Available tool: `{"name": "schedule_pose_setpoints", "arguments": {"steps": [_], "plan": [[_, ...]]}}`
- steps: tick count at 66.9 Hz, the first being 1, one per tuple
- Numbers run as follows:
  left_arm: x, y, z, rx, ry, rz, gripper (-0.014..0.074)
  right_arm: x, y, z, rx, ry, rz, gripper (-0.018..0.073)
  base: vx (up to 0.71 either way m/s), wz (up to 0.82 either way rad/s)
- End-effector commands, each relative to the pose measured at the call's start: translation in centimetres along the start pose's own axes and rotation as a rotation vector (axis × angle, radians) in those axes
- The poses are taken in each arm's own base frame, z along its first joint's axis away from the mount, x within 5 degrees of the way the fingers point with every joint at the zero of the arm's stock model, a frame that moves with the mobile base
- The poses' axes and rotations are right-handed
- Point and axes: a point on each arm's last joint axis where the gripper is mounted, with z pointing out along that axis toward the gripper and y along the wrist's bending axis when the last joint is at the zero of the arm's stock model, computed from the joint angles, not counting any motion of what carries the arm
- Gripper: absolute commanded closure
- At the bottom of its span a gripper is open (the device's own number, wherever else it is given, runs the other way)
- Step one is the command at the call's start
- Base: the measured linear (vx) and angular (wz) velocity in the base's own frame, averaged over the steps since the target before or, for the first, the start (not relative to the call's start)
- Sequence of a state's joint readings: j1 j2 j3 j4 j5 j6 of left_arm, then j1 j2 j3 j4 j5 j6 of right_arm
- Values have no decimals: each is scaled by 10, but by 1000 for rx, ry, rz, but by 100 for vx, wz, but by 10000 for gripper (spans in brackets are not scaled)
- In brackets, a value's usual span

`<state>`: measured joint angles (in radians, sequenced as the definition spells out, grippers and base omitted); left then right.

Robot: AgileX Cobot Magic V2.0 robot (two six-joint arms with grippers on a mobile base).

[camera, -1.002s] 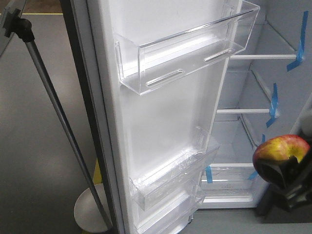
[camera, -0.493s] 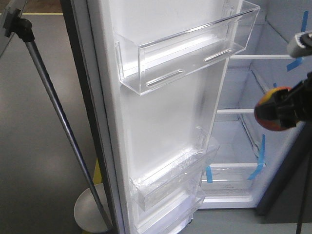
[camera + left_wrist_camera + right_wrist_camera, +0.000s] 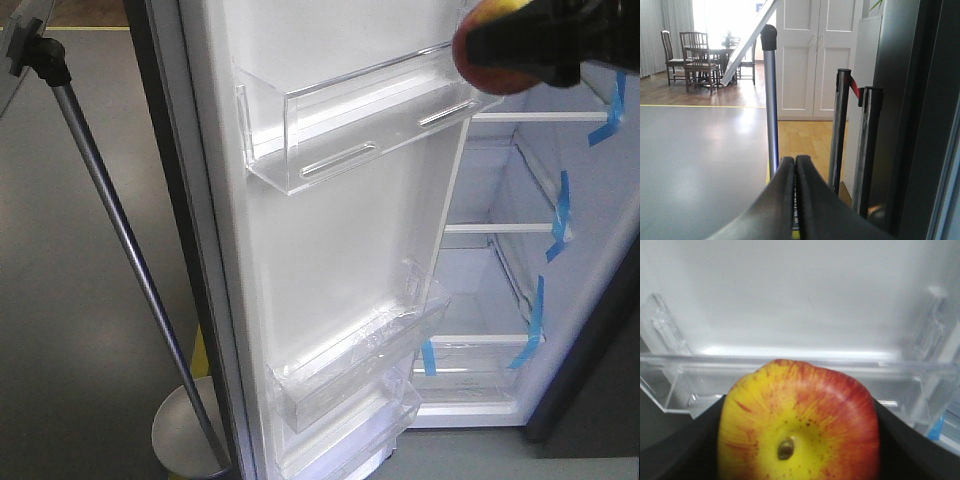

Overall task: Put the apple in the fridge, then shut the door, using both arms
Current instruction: 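Raise the right gripper with the apple above the top door bin, then lower the apple into the top door bin and open the right gripper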

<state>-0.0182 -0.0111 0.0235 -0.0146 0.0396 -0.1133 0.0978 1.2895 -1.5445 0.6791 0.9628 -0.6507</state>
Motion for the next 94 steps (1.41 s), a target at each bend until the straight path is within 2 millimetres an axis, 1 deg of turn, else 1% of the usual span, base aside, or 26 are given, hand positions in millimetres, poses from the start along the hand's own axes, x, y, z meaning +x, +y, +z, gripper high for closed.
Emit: {"name": "schedule_pose_setpoints", "arguments": {"steps": [1, 13, 26, 37, 49, 58, 74, 83, 94], "plan": [[-13, -2, -2, 20, -107, -10, 603, -29, 1, -7, -21, -169, -14, 367, 0, 0], [-13, -2, -2, 20, -107, -10, 603, -47, -9, 8, -47, -236, -3, 363, 0, 0], [-13, -2, -2, 20, -107, -10, 603, -57, -26, 30, -43, -253, 18, 355, 0, 0], [-13, -2, -2, 20, -107, -10, 603, -58, -37, 45, -26, -261, 33, 352, 0, 0], [-13, -2, -2, 20, -107, -10, 603, -53, -46, 59, -21, -240, 51, 342, 0, 0], [-13, -2, -2, 20, -107, -10, 603, -49, -50, 68, -25, -219, 61, 317, 0, 0], [-13, -2, -2, 20, -107, -10, 603, -44, -52, 74, -39, -176, 62, 237, 0, 0], [-13, -2, -2, 20, -107, -10, 603, -43, -53, 75, -29, -164, 57, 151, 0, 0], [-13, -2, -2, 20, -107, -10, 603, -42, -53, 75, -28, -155, 100, 28, 0, 0]]}}
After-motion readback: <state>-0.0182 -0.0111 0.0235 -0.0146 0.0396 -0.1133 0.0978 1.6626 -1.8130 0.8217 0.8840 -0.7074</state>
